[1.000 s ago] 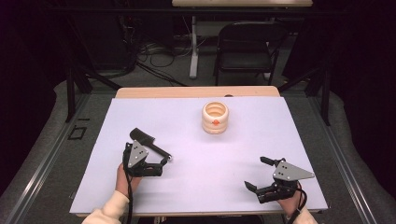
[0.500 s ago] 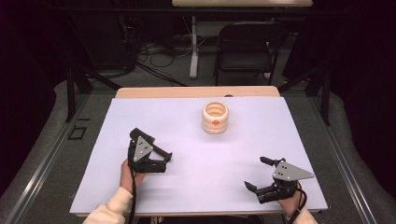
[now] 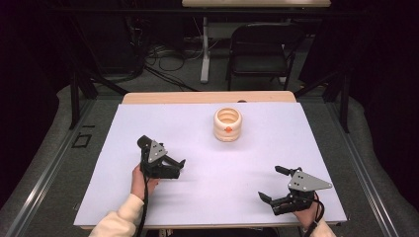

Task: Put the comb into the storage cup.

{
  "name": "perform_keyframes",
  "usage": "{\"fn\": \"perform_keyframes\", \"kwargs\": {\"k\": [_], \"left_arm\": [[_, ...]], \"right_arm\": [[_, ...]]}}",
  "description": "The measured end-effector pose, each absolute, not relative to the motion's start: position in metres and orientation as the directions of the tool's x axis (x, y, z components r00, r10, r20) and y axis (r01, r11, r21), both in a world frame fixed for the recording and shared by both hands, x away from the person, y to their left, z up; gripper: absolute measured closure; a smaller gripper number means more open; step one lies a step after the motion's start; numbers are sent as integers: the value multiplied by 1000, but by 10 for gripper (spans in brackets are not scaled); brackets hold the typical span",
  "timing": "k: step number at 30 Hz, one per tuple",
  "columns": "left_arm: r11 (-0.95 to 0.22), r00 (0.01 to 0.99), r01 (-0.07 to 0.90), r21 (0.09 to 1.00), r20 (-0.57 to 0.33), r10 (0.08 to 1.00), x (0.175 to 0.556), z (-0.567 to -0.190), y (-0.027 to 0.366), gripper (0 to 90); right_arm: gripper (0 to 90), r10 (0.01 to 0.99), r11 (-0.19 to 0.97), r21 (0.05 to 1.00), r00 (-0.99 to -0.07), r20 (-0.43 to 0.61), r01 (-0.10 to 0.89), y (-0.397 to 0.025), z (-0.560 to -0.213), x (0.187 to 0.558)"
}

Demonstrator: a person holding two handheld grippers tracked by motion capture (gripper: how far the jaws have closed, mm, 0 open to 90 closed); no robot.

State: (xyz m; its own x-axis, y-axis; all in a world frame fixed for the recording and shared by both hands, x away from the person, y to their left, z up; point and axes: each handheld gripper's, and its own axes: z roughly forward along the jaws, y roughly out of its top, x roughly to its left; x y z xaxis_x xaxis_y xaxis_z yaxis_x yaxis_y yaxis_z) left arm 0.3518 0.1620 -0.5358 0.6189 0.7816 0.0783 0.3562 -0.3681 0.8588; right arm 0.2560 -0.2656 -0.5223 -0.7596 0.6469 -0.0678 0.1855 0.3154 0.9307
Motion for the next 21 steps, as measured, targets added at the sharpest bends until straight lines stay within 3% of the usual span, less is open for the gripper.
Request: {"fn": "perform_keyframes", "kwargs": {"k": [10,18,19,21], "left_arm": [[-412,617,392,823,97,781,360,-538,152,28],[-417,624,421,805,77,778,365,-541,151,302],[-421,627,424,802,75,775,365,-541,151,394],[-424,634,431,797,67,770,366,-542,151,484]], "right_arm": [[0,645,317,929,-761,-65,189,-265,-523,256],[0,645,321,928,-761,-68,189,-265,-523,256],[0,645,321,928,-761,-68,189,-265,-523,256],[0,645,321,928,-761,-68,190,-265,-523,256]]}}
